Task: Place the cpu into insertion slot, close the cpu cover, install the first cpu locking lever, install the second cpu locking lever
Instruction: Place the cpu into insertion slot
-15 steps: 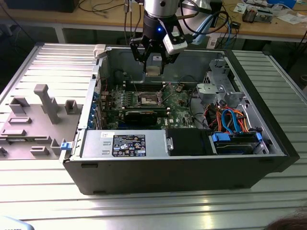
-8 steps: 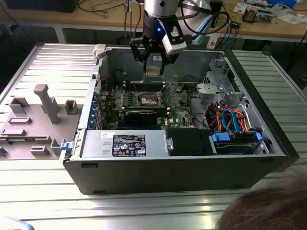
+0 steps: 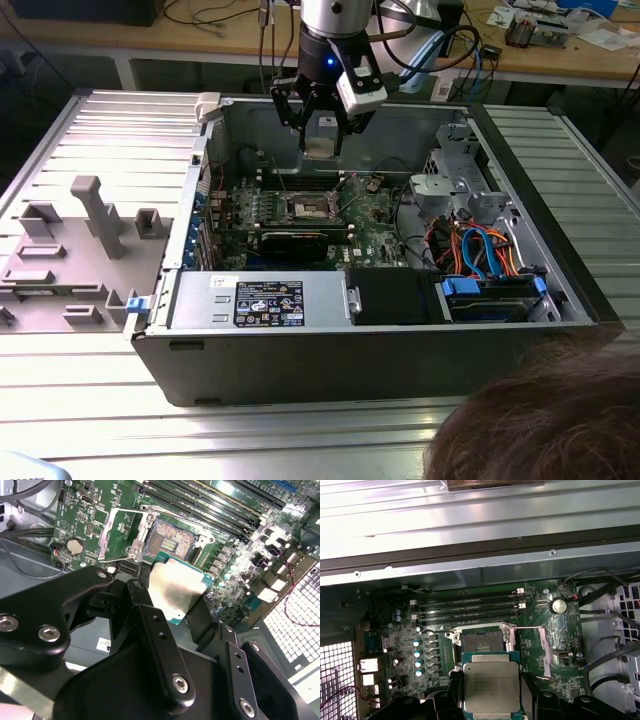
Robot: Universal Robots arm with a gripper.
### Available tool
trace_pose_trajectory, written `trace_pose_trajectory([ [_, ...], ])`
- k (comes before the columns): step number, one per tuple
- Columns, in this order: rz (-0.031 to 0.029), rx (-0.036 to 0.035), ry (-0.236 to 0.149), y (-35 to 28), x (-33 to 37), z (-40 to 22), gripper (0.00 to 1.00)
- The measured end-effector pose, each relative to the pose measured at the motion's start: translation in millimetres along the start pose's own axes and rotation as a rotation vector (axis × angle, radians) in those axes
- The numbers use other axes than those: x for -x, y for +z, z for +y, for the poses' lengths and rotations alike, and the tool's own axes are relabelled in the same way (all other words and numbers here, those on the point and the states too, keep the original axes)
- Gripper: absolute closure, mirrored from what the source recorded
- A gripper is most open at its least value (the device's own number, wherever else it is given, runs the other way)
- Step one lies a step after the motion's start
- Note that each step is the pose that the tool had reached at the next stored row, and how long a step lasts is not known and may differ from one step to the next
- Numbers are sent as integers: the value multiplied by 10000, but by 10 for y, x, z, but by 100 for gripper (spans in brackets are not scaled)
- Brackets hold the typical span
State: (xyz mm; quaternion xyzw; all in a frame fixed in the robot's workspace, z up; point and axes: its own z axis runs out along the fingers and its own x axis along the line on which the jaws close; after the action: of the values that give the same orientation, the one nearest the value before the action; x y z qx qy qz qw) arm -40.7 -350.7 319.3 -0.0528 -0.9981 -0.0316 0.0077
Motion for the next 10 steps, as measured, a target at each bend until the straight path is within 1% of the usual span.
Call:
trace_pose_trajectory([
  [10,-6,2,92,0,0,0,45],
])
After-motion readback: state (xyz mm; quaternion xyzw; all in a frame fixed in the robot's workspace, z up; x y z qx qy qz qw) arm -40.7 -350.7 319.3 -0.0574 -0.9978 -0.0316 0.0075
